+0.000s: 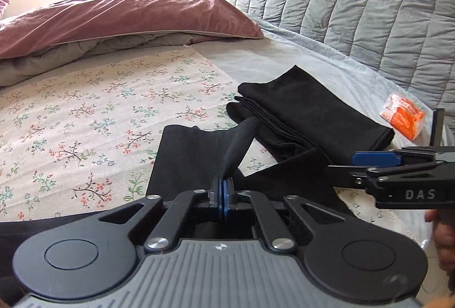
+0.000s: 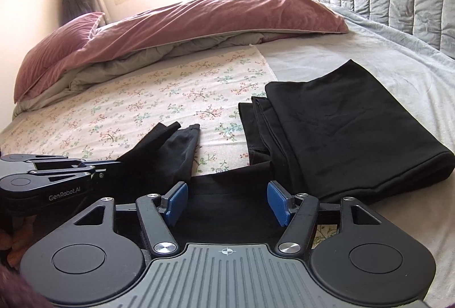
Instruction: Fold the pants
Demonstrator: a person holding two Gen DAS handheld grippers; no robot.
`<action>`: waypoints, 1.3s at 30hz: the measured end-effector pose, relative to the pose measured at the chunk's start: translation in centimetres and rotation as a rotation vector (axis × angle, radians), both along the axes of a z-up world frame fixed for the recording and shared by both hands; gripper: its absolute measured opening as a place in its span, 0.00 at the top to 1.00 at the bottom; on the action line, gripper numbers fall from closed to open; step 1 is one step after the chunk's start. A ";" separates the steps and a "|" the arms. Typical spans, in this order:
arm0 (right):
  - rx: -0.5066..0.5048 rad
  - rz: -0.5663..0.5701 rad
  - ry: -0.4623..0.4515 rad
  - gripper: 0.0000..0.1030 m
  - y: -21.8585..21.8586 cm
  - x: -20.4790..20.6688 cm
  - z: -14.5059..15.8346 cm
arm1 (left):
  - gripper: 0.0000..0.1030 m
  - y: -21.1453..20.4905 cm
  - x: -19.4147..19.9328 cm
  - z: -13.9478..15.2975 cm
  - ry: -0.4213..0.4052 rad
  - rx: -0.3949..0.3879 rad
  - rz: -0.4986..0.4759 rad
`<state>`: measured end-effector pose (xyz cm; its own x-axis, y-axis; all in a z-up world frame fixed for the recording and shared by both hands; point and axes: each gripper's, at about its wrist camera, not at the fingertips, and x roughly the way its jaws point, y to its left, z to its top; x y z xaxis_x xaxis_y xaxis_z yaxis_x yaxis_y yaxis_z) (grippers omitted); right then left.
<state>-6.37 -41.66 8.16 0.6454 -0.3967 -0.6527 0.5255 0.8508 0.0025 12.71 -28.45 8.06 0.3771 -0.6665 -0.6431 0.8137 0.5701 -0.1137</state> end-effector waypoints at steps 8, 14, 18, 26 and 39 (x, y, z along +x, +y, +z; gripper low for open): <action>0.029 -0.062 -0.063 0.35 -1.9 -2.3 1.7 | 0.90 -0.4 -5.7 -0.4 0.130 -0.073 -0.185; 0.056 -0.109 -0.074 0.33 -3.4 -4.4 1.9 | 0.90 -1.5 -9.5 -3.3 0.219 -0.053 -0.279; 0.070 -0.125 -0.069 0.33 -3.9 -5.1 1.7 | 0.90 -2.5 -11.2 -5.4 0.264 -0.020 -0.332; 0.078 -0.123 -0.017 0.32 -4.0 -4.7 0.5 | 0.56 -1.4 -14.2 -5.4 0.222 0.027 -0.537; 0.021 0.011 0.049 0.31 -0.1 -1.1 -0.2 | 0.25 10.4 -3.3 -2.0 -0.017 0.088 -0.094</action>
